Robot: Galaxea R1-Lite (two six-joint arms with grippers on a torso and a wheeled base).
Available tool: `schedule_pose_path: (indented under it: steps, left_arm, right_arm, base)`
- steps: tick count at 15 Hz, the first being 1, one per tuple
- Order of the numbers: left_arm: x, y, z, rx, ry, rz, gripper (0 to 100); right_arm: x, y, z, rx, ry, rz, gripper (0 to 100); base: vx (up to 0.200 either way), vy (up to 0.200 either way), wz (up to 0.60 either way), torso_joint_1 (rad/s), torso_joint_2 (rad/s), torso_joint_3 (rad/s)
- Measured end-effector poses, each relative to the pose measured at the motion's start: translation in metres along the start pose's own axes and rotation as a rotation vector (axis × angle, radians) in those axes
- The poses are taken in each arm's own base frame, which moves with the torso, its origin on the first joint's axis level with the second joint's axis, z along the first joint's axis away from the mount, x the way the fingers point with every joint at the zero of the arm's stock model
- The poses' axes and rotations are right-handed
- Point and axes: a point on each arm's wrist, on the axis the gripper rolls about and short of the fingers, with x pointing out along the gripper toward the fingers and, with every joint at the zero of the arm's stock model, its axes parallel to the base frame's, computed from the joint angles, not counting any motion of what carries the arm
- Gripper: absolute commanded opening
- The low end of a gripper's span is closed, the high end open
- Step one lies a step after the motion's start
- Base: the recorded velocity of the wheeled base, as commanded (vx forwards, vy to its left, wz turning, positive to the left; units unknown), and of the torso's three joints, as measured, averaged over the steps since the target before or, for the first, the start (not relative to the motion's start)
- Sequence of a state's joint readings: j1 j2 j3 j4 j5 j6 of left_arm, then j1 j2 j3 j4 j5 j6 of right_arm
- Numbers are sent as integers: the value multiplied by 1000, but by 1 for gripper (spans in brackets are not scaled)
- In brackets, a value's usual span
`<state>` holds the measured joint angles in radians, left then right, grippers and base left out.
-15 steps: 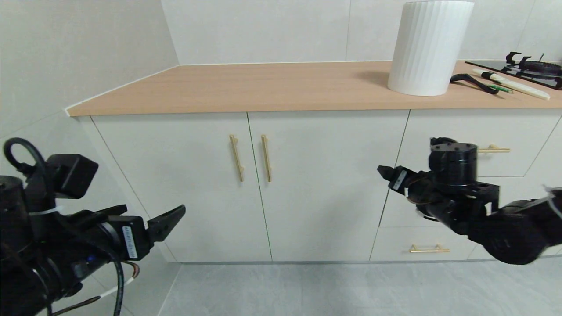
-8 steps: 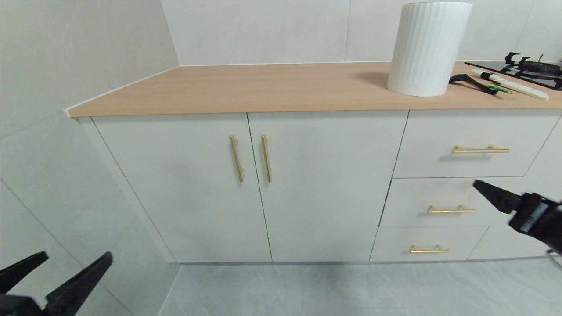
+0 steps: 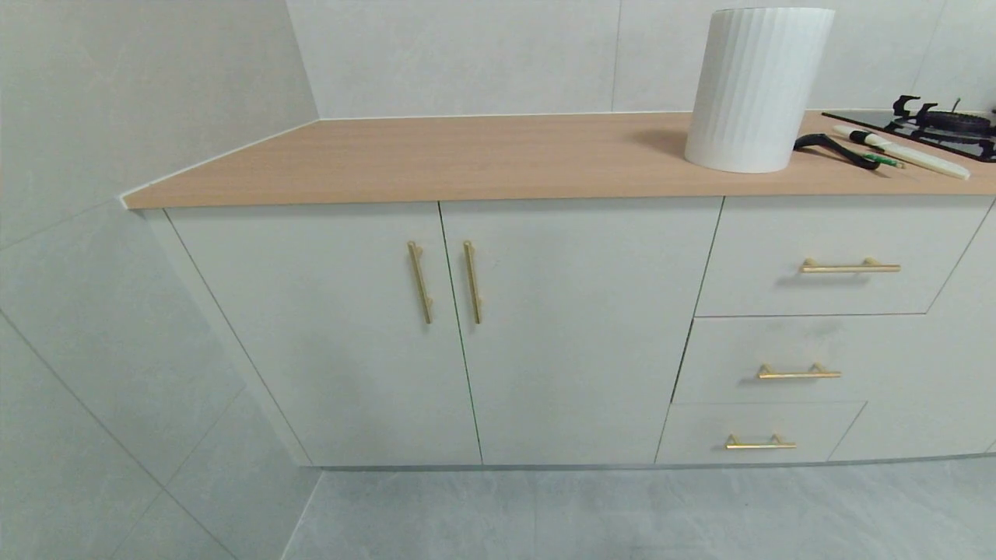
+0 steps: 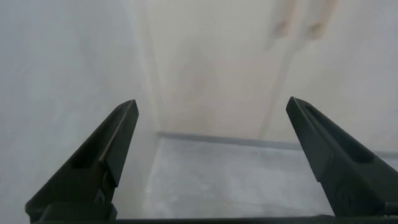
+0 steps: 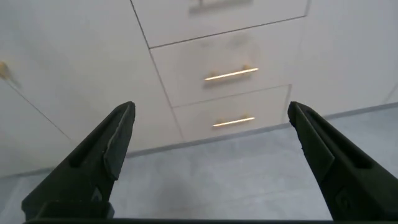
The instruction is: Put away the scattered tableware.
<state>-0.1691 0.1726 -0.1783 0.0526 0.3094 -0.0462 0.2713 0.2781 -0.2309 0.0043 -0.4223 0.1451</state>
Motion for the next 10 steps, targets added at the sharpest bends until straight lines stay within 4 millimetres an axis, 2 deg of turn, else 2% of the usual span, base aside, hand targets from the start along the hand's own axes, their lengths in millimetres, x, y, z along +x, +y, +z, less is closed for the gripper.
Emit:
schedule_pose_path:
  steps: [2,4,8,10]
  left_arm:
    - [0,1,-17,-26,11,54,100]
    - [-1,0,-27,-28,15,113,100]
    - [-5,-1,-39,-24,-54,178,100]
    - [-5,-1,-42,-28,-78,184,100]
  right_arm:
    - [-14,-10,-5,-9,-67,-127,100]
    - [-22,-11,-6,-13,-110,-200,100]
    - [-24,-10,-19,-47,-113,-322,100]
    - [-25,-10,-31,-126,-108,-357,100]
  base:
    - [0,0,0,0,0,0]
    - [0,0,0,0,0,0]
    - [0,0,0,0,0,0]
    - [0,0,0,0,0,0]
